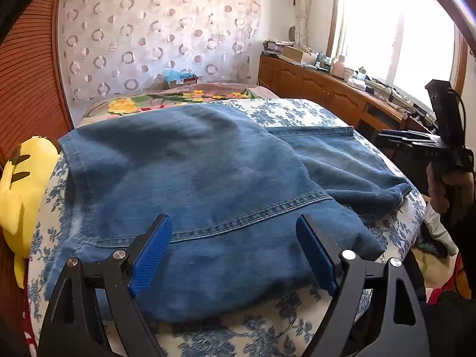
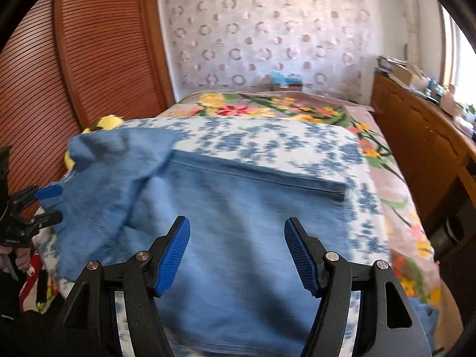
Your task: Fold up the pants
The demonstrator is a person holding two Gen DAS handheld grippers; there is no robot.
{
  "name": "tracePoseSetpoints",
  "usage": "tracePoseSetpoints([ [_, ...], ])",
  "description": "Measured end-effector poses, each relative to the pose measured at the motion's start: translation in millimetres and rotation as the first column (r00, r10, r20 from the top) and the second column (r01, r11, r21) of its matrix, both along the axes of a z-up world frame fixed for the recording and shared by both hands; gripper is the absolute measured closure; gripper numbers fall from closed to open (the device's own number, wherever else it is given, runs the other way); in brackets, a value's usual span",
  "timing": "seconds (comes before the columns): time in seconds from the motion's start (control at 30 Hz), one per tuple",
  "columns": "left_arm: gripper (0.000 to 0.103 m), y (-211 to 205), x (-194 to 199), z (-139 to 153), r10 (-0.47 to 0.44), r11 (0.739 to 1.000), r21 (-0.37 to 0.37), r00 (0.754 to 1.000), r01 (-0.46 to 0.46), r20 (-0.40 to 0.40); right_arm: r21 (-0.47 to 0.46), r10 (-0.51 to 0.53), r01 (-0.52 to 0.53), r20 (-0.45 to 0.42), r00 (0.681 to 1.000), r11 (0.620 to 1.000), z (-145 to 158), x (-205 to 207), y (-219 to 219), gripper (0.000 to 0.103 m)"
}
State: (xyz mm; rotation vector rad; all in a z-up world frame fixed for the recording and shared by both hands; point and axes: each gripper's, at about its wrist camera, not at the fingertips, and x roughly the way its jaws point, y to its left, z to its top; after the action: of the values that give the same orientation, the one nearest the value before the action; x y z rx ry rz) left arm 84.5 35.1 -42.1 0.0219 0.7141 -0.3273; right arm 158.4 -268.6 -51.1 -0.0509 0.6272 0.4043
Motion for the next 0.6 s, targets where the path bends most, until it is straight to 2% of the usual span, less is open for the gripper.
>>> tracePoseSetpoints([
  [0.17, 0.017, -7.4, 4.3, -3.5, -0.008, 1.000, -0.005, 1.000, 0.008, -0.005, -0.041, -0.054, 0.054, -0.018, 0.998, 0.998, -14.5, 35.3, -24.7, 0.034],
  [0.37, 0.017, -6.7, 10.6, -11.8, 0.005, 1.000, 0.004, 1.000, -0.005, -0.027, -0.075, -0.121, 0.116, -0.068, 0.990, 0.990, -31.9, 100.7, -45.9, 0.034],
  [0.57, 0.017, -1.5, 15.3, -17.6, 0.025, 1.000, 0.000, 0.999, -0.025, -0.039, -0.075, -0.108, 0.101, -0.099, 0.989, 0.992, -34.3, 136.8, -42.5, 0.034],
  [0.6, 0.017, -0.8, 15.7, -18.5, 0.027, 1.000, -0.002, 0.999, -0.027, -0.040, -0.078, -0.104, 0.097, -0.097, 0.990, 0.992, -33.8, 138.2, -42.2, 0.039],
])
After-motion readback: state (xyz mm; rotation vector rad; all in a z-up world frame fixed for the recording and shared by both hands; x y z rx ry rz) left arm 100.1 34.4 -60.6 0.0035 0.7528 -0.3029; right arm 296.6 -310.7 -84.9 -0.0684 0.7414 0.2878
